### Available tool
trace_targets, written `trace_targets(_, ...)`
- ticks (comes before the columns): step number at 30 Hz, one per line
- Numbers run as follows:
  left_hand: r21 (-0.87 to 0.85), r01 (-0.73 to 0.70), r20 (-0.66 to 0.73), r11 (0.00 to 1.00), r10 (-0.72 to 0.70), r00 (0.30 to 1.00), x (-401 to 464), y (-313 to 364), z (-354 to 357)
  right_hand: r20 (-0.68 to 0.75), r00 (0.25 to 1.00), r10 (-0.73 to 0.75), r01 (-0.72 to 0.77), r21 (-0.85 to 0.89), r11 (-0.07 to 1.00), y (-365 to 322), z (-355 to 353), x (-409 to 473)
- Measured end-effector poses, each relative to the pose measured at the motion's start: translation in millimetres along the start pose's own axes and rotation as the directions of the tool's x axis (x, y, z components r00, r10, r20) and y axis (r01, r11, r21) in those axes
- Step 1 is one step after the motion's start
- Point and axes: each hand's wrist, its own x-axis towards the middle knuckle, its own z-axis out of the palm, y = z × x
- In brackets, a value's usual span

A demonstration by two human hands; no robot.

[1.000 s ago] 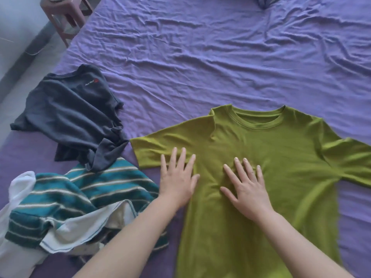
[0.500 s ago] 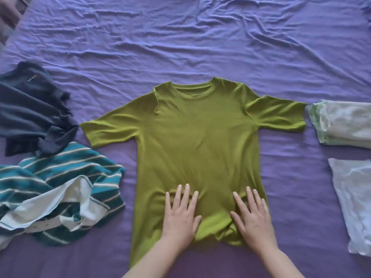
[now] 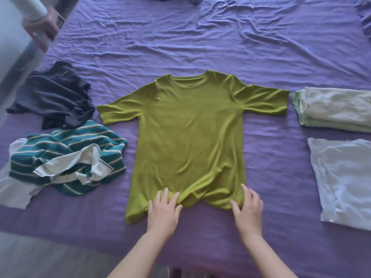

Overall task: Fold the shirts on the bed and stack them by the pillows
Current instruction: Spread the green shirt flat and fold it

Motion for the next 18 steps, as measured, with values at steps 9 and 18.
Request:
trace_targets(9,-0.252,0.251,-0.212,0.935,-0.307,0.928,-3,-11,3,-0.120,0.990,-0.074,0.108,0.307,0.946,-2,16,-38)
trace_targets(18,-0.922,0.090,0.078,0.378,-0.048,0.996,-63,55,20,0.086,0.872,0.482,-0.340,0.815,0.470,13,0,-51)
